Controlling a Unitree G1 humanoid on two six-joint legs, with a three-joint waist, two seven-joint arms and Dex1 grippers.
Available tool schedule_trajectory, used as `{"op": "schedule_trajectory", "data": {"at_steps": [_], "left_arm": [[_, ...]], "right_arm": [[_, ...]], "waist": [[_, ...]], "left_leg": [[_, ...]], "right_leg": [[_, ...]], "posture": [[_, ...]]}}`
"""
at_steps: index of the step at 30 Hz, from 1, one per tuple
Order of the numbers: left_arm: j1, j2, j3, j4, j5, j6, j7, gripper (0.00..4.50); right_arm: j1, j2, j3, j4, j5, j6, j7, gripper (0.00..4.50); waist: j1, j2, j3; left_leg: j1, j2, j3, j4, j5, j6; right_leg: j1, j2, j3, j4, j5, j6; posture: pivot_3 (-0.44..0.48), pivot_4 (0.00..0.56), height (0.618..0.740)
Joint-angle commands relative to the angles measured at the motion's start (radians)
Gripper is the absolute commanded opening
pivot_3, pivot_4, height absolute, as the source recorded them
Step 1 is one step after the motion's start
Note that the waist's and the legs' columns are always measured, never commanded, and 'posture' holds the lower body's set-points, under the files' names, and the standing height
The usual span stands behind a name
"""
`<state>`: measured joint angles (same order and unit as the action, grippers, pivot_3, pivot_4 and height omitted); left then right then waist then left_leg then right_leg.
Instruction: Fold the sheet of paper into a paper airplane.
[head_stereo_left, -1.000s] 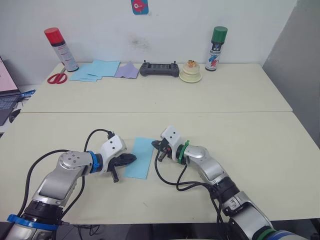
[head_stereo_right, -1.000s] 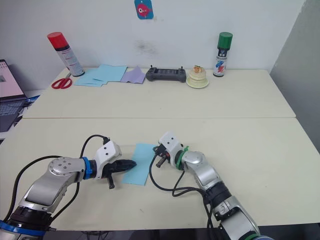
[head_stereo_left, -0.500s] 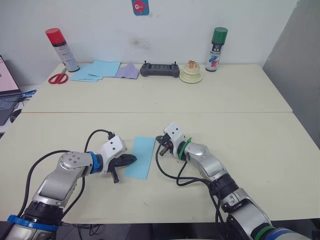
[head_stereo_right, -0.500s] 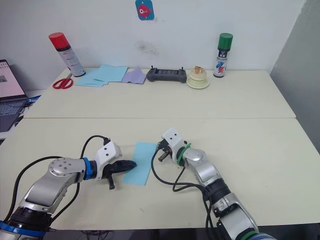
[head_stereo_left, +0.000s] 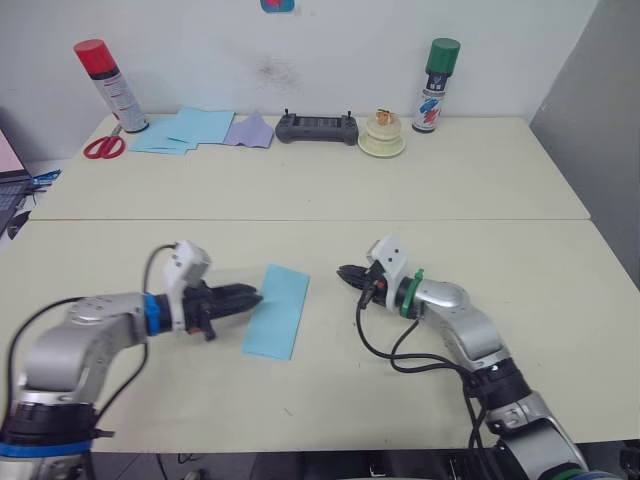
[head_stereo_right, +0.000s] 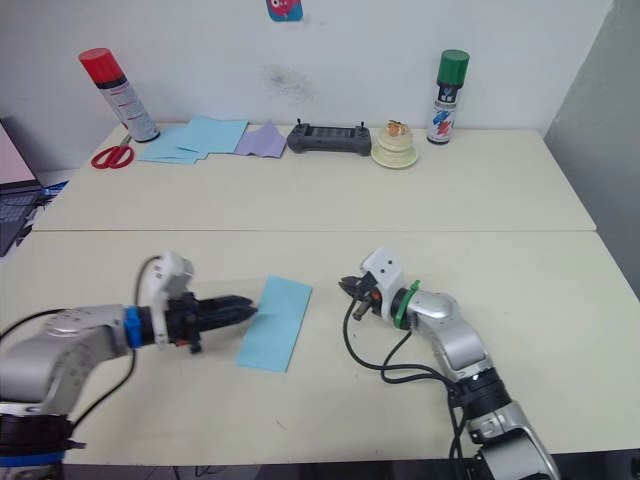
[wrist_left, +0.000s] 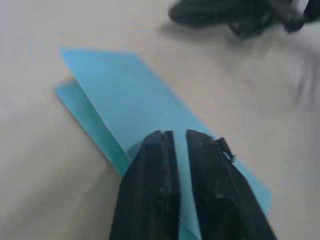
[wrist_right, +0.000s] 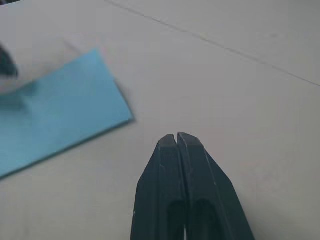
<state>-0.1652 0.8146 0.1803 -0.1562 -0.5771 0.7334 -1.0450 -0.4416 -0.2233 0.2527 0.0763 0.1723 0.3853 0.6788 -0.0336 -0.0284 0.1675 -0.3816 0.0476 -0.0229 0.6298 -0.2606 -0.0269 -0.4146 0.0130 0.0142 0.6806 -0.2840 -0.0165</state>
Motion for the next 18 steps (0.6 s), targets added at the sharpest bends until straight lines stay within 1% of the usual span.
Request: {"op": "schedule_trajectory", "data": {"at_steps": [1, 3, 5, 8, 13, 16, 17, 18], "left_arm": [[-0.003, 0.048, 0.069, 0.003, -0.03, 0.0, -0.024, 1.89], [0.008, 0.068, 0.053, 0.052, 0.057, -0.112, -0.016, 2.6], [0.004, 0.067, 0.032, 0.088, 0.105, -0.189, -0.02, 3.18], [-0.015, 0.038, -0.018, 0.118, 0.154, -0.277, -0.024, 2.83], [-0.032, -0.001, -0.076, 0.158, 0.199, -0.348, -0.022, 1.26], [-0.019, -0.013, -0.108, 0.156, 0.217, -0.367, -0.025, 0.23], [-0.016, -0.018, -0.114, 0.161, 0.22, -0.372, -0.024, 0.23], [-0.015, -0.022, -0.119, 0.163, 0.218, -0.369, -0.026, 0.1]], "right_arm": [[0.018, -0.057, -0.029, -0.143, 0.082, 0.085, 0.085, 0.85], [0.027, -0.116, -0.036, -0.207, 0.102, 0.12, 0.124, 1.64], [0.028, -0.152, -0.039, -0.253, 0.127, 0.157, 0.148, 2.32], [0.028, -0.178, -0.047, -0.292, 0.154, 0.197, 0.157, 2.34], [0.037, -0.191, -0.048, -0.331, 0.168, 0.233, 0.151, 2.34], [0.042, -0.193, -0.047, -0.361, 0.18, 0.258, 0.142, 2.34], [0.043, -0.194, -0.047, -0.37, 0.183, 0.266, 0.138, 2.34], [0.043, -0.196, -0.047, -0.379, 0.187, 0.275, 0.136, 2.34]], "waist": [[0.001, 0.002, 0.002], [0.002, 0.002, 0.004], [0.001, 0.002, 0.007], [0.002, 0.0, 0.009], [0.004, -0.001, 0.01], [0.002, -0.001, 0.01], [0.002, -0.002, 0.01], [0.002, -0.002, 0.01]], "left_leg": [[0.0, 0.0, 0.0, 0.0, 0.0, 0.0], [0.0, 0.0, 0.0, 0.0, 0.0, 0.0], [0.0, -0.001, 0.0, 0.0, 0.0, 0.0], [0.0, -0.001, 0.0, 0.0, 0.0, 0.0], [-0.001, -0.001, 0.001, 0.0, 0.0, 0.0], [-0.001, -0.001, 0.001, 0.0, 0.0, 0.0], [-0.001, -0.001, 0.001, 0.0, 0.0, 0.0], [-0.001, -0.001, 0.001, 0.0, 0.0, 0.0]], "right_leg": [[0.0, 0.0, 0.0, 0.0, 0.0, 0.0], [0.0, 0.0, 0.0, -0.001, 0.0, 0.0], [0.0, -0.001, 0.001, -0.001, 0.0, 0.0], [0.0, -0.001, 0.001, -0.001, 0.0, 0.0], [0.0, -0.001, 0.0, -0.001, 0.0, 0.0], [0.0, -0.001, 0.001, -0.001, 0.0, -0.001], [0.0, -0.001, 0.001, -0.001, 0.0, -0.001], [0.0, -0.001, 0.0, -0.001, 0.0, -0.001]], "posture": [[0.0, 0.15, 0.74], [0.0, 0.15, 0.74], [0.0, 0.15, 0.74], [0.0, 0.15, 0.74], [0.0, 0.15, 0.74], [0.0, 0.15, 0.74], [0.0, 0.15, 0.74], [0.0, 0.15, 0.74]]}}
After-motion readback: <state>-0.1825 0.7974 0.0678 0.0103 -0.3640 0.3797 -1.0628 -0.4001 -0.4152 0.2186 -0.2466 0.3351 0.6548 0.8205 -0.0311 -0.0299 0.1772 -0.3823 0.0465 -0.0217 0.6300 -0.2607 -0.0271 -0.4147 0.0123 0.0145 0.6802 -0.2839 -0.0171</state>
